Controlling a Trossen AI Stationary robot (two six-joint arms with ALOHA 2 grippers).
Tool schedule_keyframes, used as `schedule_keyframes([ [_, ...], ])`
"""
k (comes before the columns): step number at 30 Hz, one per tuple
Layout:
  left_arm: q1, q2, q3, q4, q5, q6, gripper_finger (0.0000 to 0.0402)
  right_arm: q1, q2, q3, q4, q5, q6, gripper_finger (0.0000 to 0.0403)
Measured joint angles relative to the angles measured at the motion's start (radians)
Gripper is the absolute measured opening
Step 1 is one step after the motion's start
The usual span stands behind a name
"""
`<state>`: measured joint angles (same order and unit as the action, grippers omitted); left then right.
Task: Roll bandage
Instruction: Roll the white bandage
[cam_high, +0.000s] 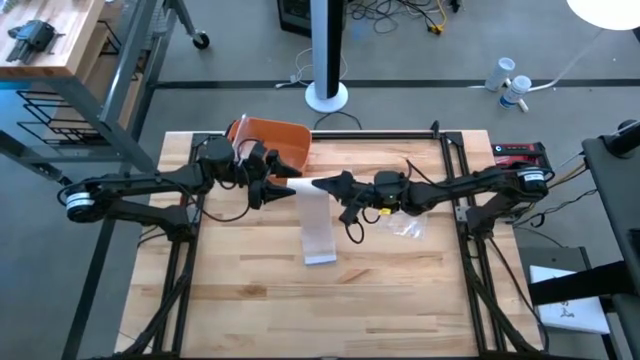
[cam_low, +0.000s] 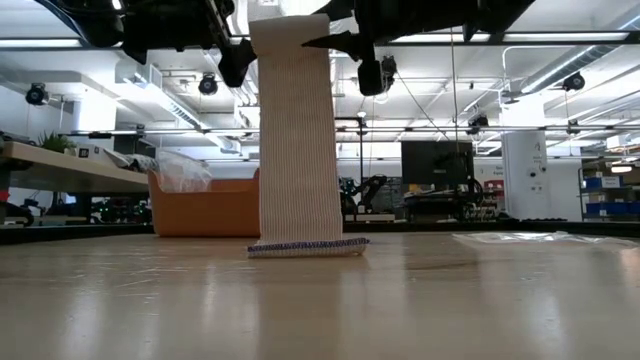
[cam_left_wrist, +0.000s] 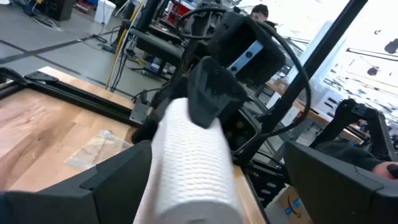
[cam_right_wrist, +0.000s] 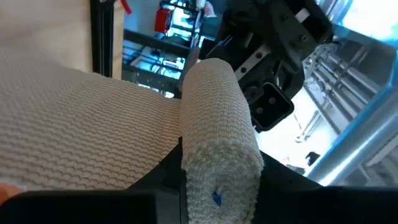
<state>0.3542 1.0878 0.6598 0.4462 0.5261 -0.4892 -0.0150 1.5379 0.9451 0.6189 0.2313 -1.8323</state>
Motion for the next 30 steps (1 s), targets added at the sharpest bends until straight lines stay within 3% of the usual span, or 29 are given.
schedule_keyframes([
  [17, 0.005, 0.022, 0.001, 0.033, 0.018, -0.104, 0.0351, -0.022, 0.051, 0.0, 0.12, 0.006, -0.159, 0.0089],
  [30, 0.005, 0.052, 0.001, 0.033, 0.037, -0.122, 0.0273, -0.022, 0.05, 0.0, 0.12, 0.0, -0.208, 0.0089],
])
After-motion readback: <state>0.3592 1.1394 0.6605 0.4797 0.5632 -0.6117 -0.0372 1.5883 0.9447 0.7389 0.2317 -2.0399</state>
